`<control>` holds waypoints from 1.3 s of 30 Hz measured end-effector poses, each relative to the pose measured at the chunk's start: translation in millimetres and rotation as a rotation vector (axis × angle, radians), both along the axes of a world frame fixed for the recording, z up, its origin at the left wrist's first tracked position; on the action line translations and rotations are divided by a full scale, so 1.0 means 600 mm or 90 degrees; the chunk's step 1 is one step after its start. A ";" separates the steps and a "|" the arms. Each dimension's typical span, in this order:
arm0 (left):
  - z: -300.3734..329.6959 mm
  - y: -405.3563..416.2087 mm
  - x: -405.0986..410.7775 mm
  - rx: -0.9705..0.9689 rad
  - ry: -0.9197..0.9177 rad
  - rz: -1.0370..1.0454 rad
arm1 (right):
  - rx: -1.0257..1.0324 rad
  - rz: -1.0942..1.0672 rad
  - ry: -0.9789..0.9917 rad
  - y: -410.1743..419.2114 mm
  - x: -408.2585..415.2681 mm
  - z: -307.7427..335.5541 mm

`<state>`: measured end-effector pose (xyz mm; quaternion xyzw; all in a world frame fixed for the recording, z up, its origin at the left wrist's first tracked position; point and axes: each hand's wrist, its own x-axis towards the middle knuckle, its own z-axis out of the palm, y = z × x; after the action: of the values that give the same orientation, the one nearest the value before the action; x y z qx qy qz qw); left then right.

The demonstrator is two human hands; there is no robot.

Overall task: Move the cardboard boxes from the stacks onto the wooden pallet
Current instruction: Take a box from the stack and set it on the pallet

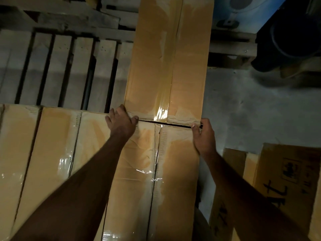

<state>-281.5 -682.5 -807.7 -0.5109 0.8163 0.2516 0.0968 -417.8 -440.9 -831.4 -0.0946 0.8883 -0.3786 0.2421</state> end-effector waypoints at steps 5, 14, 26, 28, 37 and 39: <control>0.036 0.004 0.048 -0.007 0.061 -0.053 | 0.036 -0.023 0.060 -0.003 0.029 0.035; 0.220 0.049 0.135 0.053 0.175 0.029 | 0.002 0.005 0.062 0.021 0.143 0.198; 0.587 0.204 0.322 0.130 0.405 -0.102 | -0.173 -0.001 0.151 0.094 0.357 0.597; 0.632 0.234 0.348 0.134 0.433 -0.146 | -0.191 0.037 0.189 0.115 0.389 0.656; 0.808 0.405 0.306 0.231 0.520 -0.360 | -0.196 0.021 0.379 0.305 0.455 0.852; 0.836 0.450 0.283 0.261 0.547 -0.394 | -0.189 -0.034 0.406 0.366 0.459 0.884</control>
<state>-111.5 -412.7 -306.3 -0.0704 0.8286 0.5499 -0.0776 -142.5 -221.3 -301.1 -0.2189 0.8566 -0.4615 -0.0735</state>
